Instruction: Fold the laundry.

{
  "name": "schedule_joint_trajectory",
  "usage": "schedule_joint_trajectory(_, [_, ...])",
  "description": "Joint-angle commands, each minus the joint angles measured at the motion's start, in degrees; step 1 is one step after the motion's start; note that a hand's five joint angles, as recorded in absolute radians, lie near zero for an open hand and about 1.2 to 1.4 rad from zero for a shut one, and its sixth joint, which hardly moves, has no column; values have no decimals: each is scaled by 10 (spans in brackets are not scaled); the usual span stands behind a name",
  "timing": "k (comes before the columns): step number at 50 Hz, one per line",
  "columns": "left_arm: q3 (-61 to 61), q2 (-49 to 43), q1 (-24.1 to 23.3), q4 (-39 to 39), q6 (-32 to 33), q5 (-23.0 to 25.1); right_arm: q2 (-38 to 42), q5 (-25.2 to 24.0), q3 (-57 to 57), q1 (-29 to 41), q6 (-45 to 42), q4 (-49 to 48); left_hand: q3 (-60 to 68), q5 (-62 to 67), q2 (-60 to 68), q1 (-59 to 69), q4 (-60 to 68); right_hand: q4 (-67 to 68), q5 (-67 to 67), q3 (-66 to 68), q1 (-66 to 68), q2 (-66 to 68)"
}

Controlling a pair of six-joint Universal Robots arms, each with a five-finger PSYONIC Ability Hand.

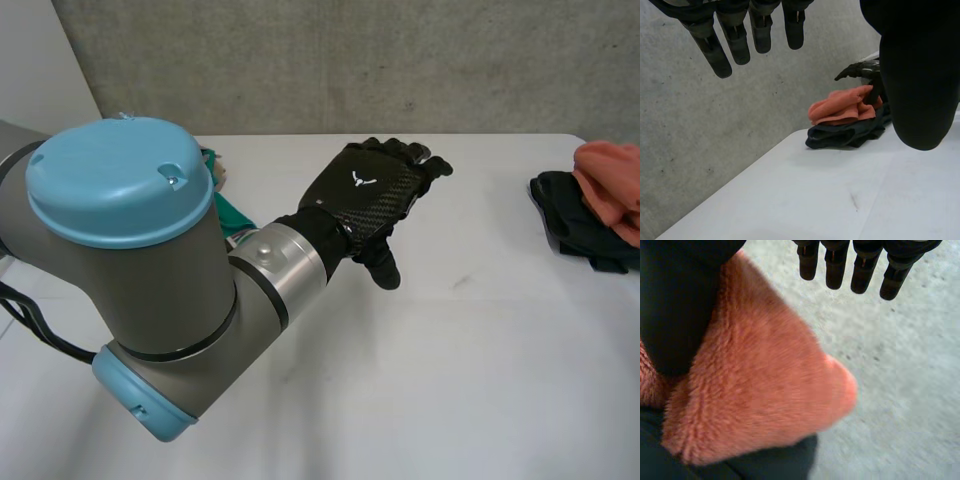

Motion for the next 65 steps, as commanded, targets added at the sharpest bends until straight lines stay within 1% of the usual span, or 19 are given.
schedule_joint_trajectory(1, [2, 8, -3, 0, 0, 0, -94, 5, 0, -74, -230, 271, -11, -18, -8, -9, -8, -50, -44, -45, -41, -39])
schedule_joint_trajectory(5, [3, 23, -3, 0, 0, 0, -135, 43, -15, -103, -415, 389, -13, -19, -10, -11, -9, -50, -44, -45, -41, -39])
schedule_joint_trajectory(7, [3, 28, -3, 0, 0, 0, -168, 106, -23, -115, -512, 436, -13, -19, -10, -11, -9, -50, -44, -45, -41, -39])
schedule_joint_trajectory(11, [6, 45, -1, 5, 0, 0, -195, 191, -30, -104, -575, 442, -14, -21, -11, -13, -11, -50, -44, -45, -41, -39])
schedule_joint_trajectory(14, [12, 63, 6, 12, 0, -3, -224, 225, -25, -72, -557, 415, -14, -21, -11, -13, -11, -50, -44, -45, -41, -39])
schedule_joint_trajectory(18, [19, 86, 41, 38, 6, -15, -331, 245, 40, 31, -480, 320, -11, -18, -8, -9, -8, -50, -44, -45, -41, -39])
schedule_joint_trajectory(22, [19, 93, 160, 62, 20, -41, -394, 233, 134, 111, -418, 235, -11, -18, -8, -9, -8, -50, -44, -45, -41, -39])
schedule_joint_trajectory(25, [17, 79, 225, 70, 38, -40, -444, 212, 214, 184, -388, 195, -11, -18, -8, -9, -8, -50, -44, -45, -41, -39])
schedule_joint_trajectory(26, [20, 53, 259, 71, 58, -39, -454, 204, 234, 201, -387, 189, -9, -16, -6, -8, -6, -50, -44, -45, -41, -39])
schedule_joint_trajectory(29, [33, -6, 304, 79, 108, -38, -464, 184, 308, 258, -390, 182, -9, -16, -6, -8, -6, -50, -44, -45, -41, -39])
schedule_joint_trajectory(30, [50, -51, 331, 89, 152, -34, -464, 183, 320, 269, -393, 184, -11, -18, -8, -9, -8, -50, -44, -45, -41, -39])
schedule_joint_trajectory(37, [182, -251, 409, 121, 338, -6, -439, 200, 398, 363, -443, 224, -4, -11, -1, -3, -1, -50, -44, -45, -41, -39])
schedule_joint_trajectory(40, [253, -313, 427, 124, 335, 22, -414, 224, 413, 375, -464, 243, 9, 2, 12, 11, 12, -50, -44, -45, -41, -39])
schedule_joint_trajectory(47, [388, -426, 432, 117, 319, 47, -399, 245, 443, 375, -471, 253, 127, 120, 130, 129, 130, -50, -44, -45, -41, -39])
schedule_joint_trajectory(51, [453, -468, 435, 114, 319, 41, -399, 245, 451, 369, -471, 252, 444, 437, 447, 446, 447, -50, -44, -45, -41, -39])
schedule_joint_trajectory(52, [461, -470, 437, 113, 318, 40, -399, 245, 451, 369, -471, 252, 660, 653, 663, 661, 663, -50, -44, -45, -41, -39])
schedule_joint_trajectory(55, [448, -457, 431, 111, 315, 30, -399, 246, 451, 369, -471, 252, 680, 673, 683, 682, 683, -50, -44, -45, -41, -39])
schedule_joint_trajectory(60, [355, -337, 409, 120, 294, -3, -399, 249, 446, 369, -469, 252, 680, 673, 683, 682, 683, -50, -44, -45, -41, -39])
schedule_joint_trajectory(65, [285, -218, 371, 124, 195, -4, -402, 252, 439, 368, -464, 250, 680, 673, 683, 682, 683, -50, -44, -45, -41, -39])
